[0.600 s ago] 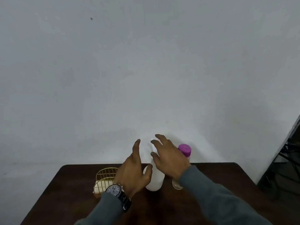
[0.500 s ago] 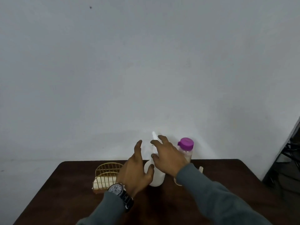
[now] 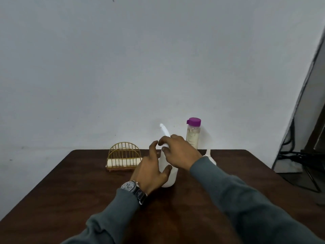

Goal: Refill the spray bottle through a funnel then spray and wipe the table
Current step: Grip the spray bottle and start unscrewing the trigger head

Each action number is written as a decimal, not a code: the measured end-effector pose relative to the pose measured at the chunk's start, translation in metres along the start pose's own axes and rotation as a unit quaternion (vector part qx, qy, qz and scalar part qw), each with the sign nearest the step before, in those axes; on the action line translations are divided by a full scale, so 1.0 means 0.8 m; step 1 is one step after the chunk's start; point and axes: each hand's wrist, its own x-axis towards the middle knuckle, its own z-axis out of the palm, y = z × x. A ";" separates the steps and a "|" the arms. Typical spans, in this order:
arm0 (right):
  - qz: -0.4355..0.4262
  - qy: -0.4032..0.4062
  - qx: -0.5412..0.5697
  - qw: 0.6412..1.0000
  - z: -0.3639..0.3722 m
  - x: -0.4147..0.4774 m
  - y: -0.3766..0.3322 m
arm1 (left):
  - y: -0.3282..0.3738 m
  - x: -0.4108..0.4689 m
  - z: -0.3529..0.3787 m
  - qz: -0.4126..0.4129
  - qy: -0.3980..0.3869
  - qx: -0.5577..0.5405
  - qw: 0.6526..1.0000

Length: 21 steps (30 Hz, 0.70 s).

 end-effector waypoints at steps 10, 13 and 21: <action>-0.049 0.002 -0.017 0.999 -0.033 -0.148 -0.056 | 0.059 -0.135 -0.041 -0.023 0.021 -0.078 0.996; -0.064 0.024 0.005 0.998 -0.040 -0.173 -0.057 | 0.064 -0.149 -0.045 -0.050 0.016 -0.097 0.994; -0.034 0.095 0.113 0.988 -0.033 -0.182 -0.048 | 0.064 -0.164 -0.044 -0.085 0.005 -0.172 0.981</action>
